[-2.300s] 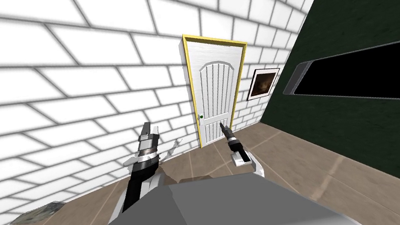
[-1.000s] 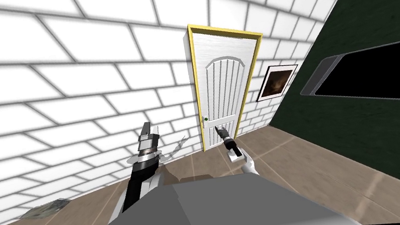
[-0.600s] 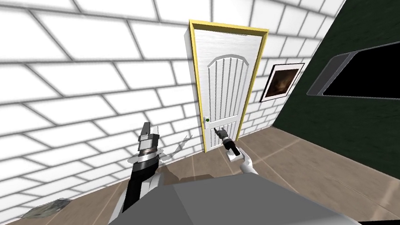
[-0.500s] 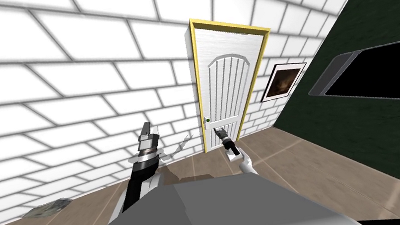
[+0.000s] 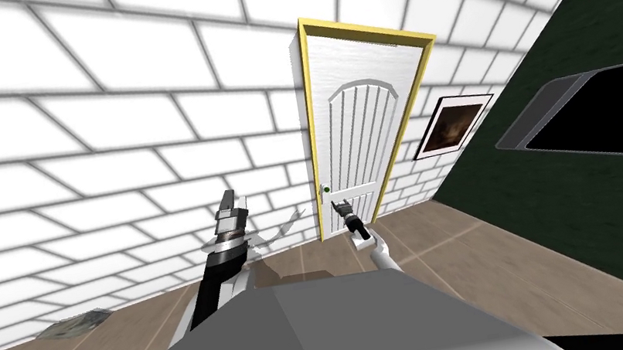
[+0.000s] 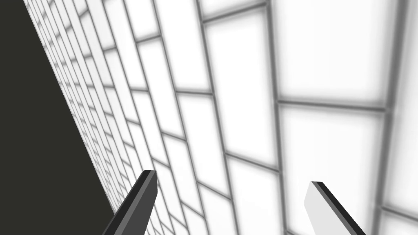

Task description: Pull the door open

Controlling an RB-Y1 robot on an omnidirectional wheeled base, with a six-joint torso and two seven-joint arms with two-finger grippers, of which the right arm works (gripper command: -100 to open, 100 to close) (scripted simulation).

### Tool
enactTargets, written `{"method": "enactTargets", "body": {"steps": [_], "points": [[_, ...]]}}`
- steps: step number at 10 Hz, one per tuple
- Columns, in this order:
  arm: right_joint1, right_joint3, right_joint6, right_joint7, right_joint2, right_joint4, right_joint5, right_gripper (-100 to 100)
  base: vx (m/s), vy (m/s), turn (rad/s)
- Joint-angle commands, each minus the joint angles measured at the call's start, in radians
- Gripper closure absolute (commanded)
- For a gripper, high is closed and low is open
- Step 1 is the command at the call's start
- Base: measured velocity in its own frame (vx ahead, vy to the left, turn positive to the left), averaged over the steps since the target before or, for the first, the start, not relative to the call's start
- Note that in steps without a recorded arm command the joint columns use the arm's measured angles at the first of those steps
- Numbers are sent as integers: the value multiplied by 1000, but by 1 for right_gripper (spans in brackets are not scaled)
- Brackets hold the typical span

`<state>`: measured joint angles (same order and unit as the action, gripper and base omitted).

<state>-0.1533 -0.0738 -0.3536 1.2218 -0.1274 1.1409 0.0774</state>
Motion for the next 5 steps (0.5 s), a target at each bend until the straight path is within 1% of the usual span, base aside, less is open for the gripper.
{"method": "enactTargets", "body": {"steps": [1, 2, 3, 5], "points": [[-16, -3, 3, 36, 0, -26, 1, -100, 80, 13, 20], [-24, -5, 4, 53, -1, -41, 1, -100, 73, 0, 31], [-38, -7, 5, 81, -2, -65, 2, -100, 82, -2, 37], [-52, -10, 5, 109, -3, -90, 3, -100, 83, 12, 28]]}}
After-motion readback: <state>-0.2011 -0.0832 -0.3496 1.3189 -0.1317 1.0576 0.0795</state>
